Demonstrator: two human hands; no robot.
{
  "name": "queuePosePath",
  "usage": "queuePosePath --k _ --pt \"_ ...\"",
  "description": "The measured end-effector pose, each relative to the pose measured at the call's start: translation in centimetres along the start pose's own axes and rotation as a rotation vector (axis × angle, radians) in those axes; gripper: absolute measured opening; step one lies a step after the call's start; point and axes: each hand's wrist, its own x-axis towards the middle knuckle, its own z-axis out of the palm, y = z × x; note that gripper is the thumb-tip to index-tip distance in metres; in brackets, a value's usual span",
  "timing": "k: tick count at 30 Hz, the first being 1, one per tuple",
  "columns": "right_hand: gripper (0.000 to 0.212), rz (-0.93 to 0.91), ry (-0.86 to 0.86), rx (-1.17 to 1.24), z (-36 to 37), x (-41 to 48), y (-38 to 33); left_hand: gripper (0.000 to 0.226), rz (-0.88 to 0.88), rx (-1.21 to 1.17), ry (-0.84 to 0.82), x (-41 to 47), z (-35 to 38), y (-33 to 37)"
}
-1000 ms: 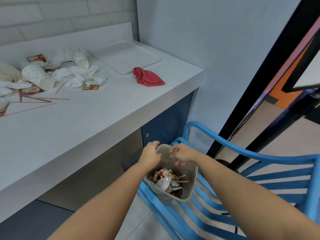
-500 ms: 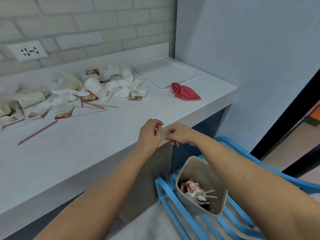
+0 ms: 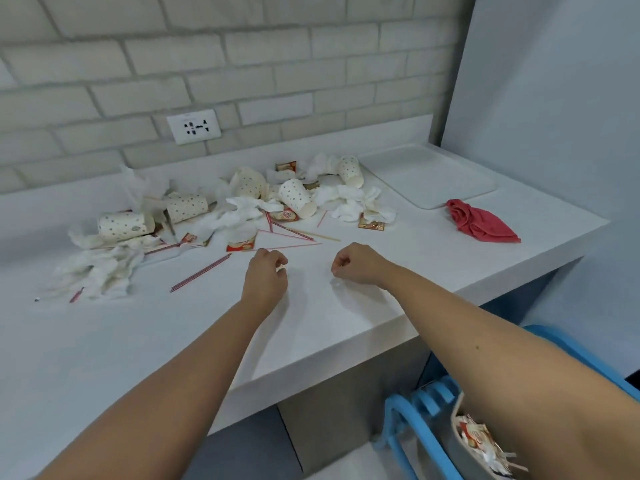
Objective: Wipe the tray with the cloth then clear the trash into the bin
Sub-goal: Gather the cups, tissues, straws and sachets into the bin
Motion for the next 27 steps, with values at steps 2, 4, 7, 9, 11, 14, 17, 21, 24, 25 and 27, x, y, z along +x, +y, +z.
queuePosePath --k 2,4,7,9,11,14,17,21,24,25,27 --pt "0.024 -0.016 -0.003 -0.024 0.9 1.7 -1.2 0.025 -0.048 0.088 -0.013 1.2 -1.3 -2.6" --pt "0.024 -0.026 -0.003 -0.047 1.9 3.5 -2.3 0.027 -0.113 0.158 -0.006 2.2 -2.7 -5.0" --pt "0.024 -0.028 0.009 -0.09 3.2 5.6 -3.5 0.031 -0.224 0.283 -0.021 3.5 -4.7 -7.7" --pt "0.023 -0.021 0.029 -0.121 3.9 6.9 -4.2 0.031 -0.313 0.369 -0.038 4.1 -5.9 -9.3" --pt "0.024 -0.019 0.068 -0.14 4.4 8.0 -4.9 0.033 -0.41 0.429 -0.075 4.7 -6.8 -10.8" --pt "0.025 0.013 0.169 -0.165 4.8 9.3 -5.4 0.035 -0.455 0.433 -0.203 5.6 -7.6 -12.0" --pt "0.025 0.126 0.279 -0.191 4.5 10.7 -5.3 0.029 -0.296 0.389 -0.392 6.4 -7.5 -11.6" --pt "0.023 0.213 0.34 -0.193 3.7 12.5 -4.9 0.024 -0.111 0.361 -0.507 6.2 -6.4 -9.7" --pt "0.025 0.228 0.338 -0.216 3.3 13.6 -4.7 0.021 -0.047 0.315 -0.533 6.2 -5.0 -8.3" --pt "0.026 0.238 0.332 -0.22 3.2 13.9 -4.7 0.021 -0.049 0.292 -0.525 6.2 -4.8 -7.9" --pt "0.03 0.248 0.315 -0.23 3.2 14.5 -4.5 0.025 -0.077 0.23 -0.481 6.4 -4.5 -7.4"
